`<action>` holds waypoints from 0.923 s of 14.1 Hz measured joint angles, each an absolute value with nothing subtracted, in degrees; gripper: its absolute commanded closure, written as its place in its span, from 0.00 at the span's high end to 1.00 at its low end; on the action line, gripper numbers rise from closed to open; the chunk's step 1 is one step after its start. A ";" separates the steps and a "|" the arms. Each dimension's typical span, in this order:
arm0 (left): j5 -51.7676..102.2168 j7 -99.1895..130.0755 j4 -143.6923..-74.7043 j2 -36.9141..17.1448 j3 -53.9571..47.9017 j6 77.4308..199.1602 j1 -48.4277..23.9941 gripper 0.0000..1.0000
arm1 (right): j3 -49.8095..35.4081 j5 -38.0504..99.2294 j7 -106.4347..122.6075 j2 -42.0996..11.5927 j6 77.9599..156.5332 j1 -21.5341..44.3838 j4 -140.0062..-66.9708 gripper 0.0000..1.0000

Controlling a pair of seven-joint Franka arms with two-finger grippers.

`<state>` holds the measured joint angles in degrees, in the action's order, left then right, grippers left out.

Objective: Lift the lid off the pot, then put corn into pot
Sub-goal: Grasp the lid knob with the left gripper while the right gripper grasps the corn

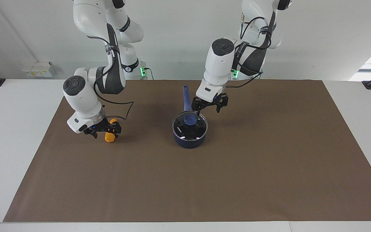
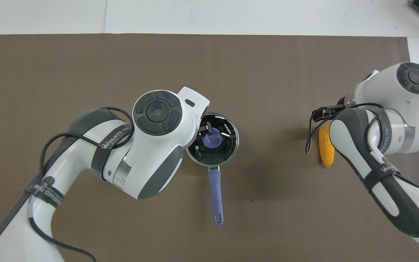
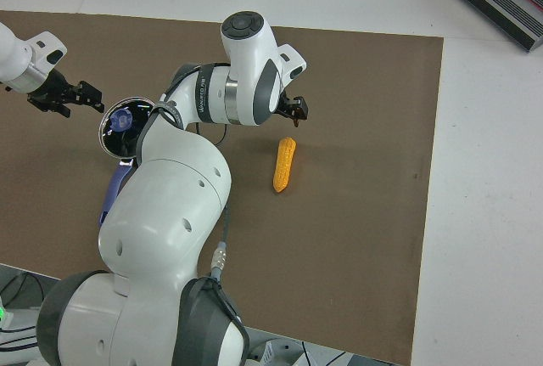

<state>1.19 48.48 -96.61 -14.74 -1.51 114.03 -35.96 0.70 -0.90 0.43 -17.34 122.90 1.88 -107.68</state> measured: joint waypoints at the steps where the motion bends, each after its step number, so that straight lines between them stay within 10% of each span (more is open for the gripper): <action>1: 0.96 50.39 -95.36 -16.06 -1.49 114.04 -36.48 1.00 | 0.69 -0.90 0.43 -18.20 123.12 2.07 -107.92 1.00; 10: -0.27 57.89 -89.80 -23.30 -1.46 114.08 -40.88 1.00 | 1.01 -0.89 0.43 -19.28 127.39 1.75 -113.79 1.00; 13: -0.36 58.37 -89.12 -24.05 -1.45 114.13 -41.12 0.85 | 1.15 -0.89 0.43 -19.23 127.39 1.66 -114.21 1.00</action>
